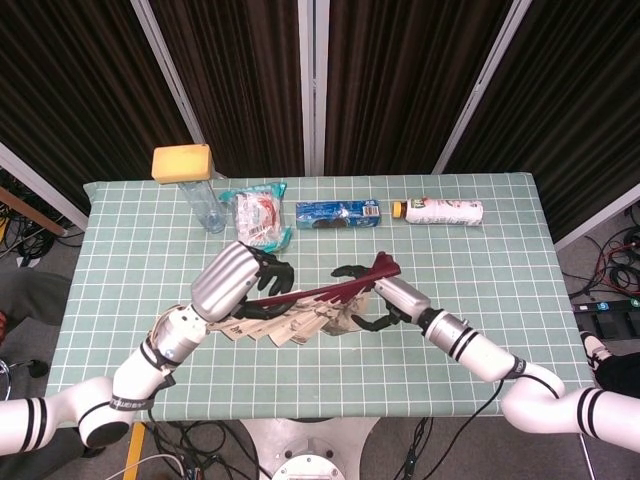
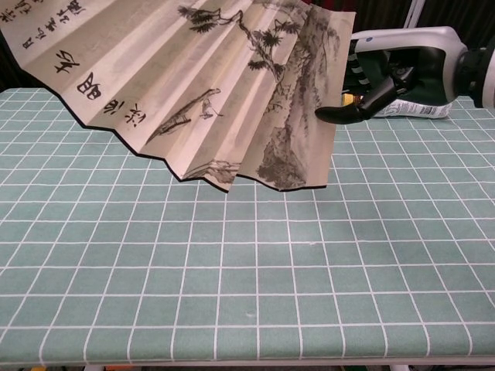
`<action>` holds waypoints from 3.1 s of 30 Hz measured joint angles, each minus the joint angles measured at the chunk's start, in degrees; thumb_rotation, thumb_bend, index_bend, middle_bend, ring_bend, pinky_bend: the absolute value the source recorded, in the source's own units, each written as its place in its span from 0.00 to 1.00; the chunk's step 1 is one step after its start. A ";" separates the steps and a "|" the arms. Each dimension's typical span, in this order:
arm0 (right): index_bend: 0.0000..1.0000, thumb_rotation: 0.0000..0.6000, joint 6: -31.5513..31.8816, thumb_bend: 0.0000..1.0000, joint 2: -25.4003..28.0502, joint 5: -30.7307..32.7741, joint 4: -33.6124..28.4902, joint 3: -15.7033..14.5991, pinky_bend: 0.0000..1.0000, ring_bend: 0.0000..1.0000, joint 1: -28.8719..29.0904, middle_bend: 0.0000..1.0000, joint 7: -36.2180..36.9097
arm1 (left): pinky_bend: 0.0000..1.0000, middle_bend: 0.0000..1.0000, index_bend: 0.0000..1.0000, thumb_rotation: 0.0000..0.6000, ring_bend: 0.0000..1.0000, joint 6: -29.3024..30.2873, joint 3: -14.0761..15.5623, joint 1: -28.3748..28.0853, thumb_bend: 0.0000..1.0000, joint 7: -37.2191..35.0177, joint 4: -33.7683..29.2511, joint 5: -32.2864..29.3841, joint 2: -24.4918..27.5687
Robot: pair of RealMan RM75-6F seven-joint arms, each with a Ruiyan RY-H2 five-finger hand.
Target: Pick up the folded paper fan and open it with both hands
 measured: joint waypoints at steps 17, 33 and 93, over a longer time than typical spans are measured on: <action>0.60 1.00 5.05 0.61 -2.98 6.69 3.13 1.32 0.00 0.00 0.32 0.19 -19.36 | 0.77 0.74 0.68 1.00 0.75 1.79 2.76 2.05 0.38 5.08 6.15 5.57 -0.89; 0.60 1.00 31.82 0.61 -11.76 6.60 18.05 1.43 0.00 0.00 -8.26 0.20 -44.49 | 0.71 0.73 0.67 1.00 0.72 5.96 6.98 2.90 0.38 27.98 25.10 17.45 -11.86; 0.00 1.00 28.19 0.28 4.87 4.34 7.99 -4.62 0.00 0.00 -27.49 0.00 -37.35 | 0.30 0.21 0.15 1.00 0.20 0.12 3.55 16.68 0.00 23.09 12.46 -11.80 -2.41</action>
